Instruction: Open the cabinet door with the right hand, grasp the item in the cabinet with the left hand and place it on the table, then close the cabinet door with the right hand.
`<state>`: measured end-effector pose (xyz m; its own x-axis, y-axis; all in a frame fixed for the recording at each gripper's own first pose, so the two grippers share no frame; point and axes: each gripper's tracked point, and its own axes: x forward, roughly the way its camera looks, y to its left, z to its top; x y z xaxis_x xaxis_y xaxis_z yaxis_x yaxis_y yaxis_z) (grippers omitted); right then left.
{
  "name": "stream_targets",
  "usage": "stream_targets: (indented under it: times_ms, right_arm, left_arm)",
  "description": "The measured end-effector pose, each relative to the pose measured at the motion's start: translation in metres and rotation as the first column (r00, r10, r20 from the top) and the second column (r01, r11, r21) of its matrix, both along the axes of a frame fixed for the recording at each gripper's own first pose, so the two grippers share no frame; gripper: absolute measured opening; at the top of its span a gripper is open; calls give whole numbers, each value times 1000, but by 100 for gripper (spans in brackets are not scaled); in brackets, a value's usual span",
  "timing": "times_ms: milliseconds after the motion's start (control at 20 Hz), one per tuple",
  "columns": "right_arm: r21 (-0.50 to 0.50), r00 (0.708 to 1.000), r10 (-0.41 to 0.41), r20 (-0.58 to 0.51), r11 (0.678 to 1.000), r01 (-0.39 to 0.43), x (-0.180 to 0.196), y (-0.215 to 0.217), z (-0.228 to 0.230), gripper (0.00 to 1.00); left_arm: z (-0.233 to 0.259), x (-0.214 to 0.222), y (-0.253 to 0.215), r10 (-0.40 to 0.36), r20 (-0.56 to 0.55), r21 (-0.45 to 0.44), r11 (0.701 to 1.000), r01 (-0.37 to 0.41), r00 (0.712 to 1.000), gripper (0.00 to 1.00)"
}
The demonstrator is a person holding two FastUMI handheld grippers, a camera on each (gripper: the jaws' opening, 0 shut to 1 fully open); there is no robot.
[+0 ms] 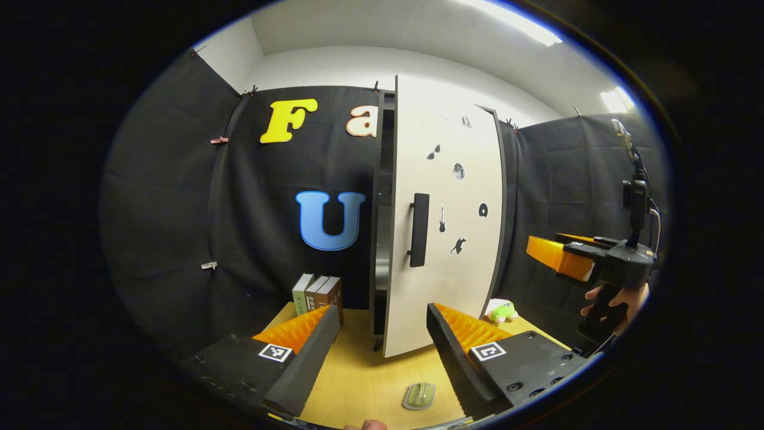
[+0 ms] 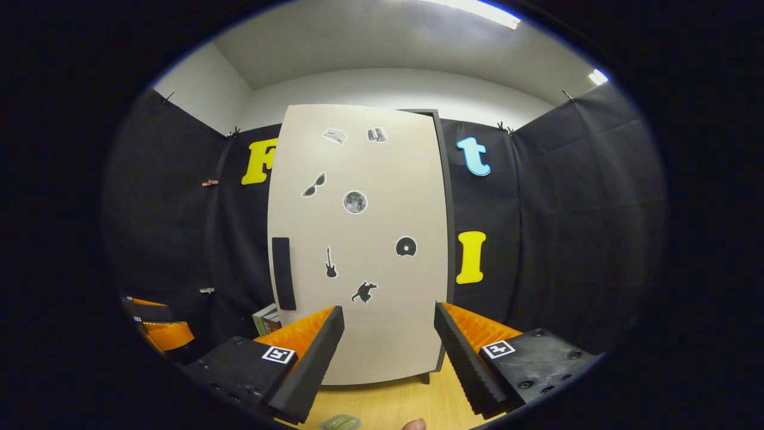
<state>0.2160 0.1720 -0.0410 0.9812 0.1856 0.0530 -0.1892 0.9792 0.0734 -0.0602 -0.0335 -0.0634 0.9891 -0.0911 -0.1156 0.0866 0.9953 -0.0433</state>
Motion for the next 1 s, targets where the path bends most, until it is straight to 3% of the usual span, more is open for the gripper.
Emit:
stream_targets:
  times_ms: [1000]
  right_arm:
    - [-5, 1000, -3, -16, 1000, 3, 6, 4, -8, 97]
  left_arm:
    - [-7, 8, -1, -5, -17, 8, 1000, 5, 1000, 93]
